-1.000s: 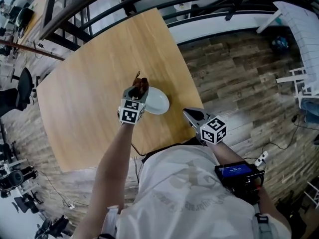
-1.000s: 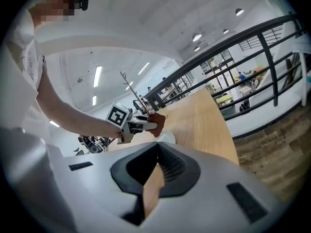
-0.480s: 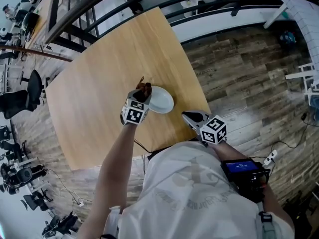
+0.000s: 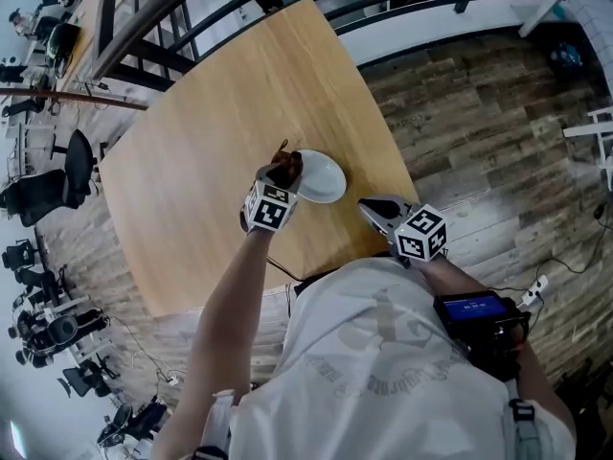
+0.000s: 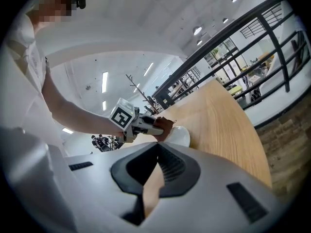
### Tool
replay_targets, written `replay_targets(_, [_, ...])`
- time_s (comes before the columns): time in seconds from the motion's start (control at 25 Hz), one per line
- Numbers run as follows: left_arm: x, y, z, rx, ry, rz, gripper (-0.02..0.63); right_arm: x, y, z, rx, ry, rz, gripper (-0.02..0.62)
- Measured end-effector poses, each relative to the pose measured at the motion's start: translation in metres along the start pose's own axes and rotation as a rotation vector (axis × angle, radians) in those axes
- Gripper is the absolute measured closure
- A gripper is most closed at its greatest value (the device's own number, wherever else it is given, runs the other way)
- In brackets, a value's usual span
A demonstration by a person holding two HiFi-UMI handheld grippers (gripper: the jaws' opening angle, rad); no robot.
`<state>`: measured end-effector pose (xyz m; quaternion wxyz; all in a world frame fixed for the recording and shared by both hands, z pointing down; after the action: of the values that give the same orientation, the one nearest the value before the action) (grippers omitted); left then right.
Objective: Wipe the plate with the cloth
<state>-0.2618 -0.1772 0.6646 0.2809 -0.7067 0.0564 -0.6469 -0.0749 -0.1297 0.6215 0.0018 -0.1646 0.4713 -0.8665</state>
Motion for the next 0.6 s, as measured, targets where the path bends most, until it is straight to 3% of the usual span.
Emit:
replay_targets(0.4, [0.03,0.042,0.018,0.039,-0.085,0.049,0.437,-0.013,-0.006,0.019,0.033,-0.06,0.011,0.581])
replay_targets(0.6, [0.032,0.039,0.022,0.05,-0.105,-0.006,0.437,-0.019,-0.008,0.02,0.048,-0.073,0.018,0.581])
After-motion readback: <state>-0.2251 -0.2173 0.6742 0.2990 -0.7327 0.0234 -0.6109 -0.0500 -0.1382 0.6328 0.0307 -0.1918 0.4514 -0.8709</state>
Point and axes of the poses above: the fingertips, and each gripper's own axes: x forward along the fingers, z to its right, y out of its top, the point moved 1 cm from there along -x, backward along the fingers, and after that the axes turned 12 degrees about -x, right-handed, at the moved point
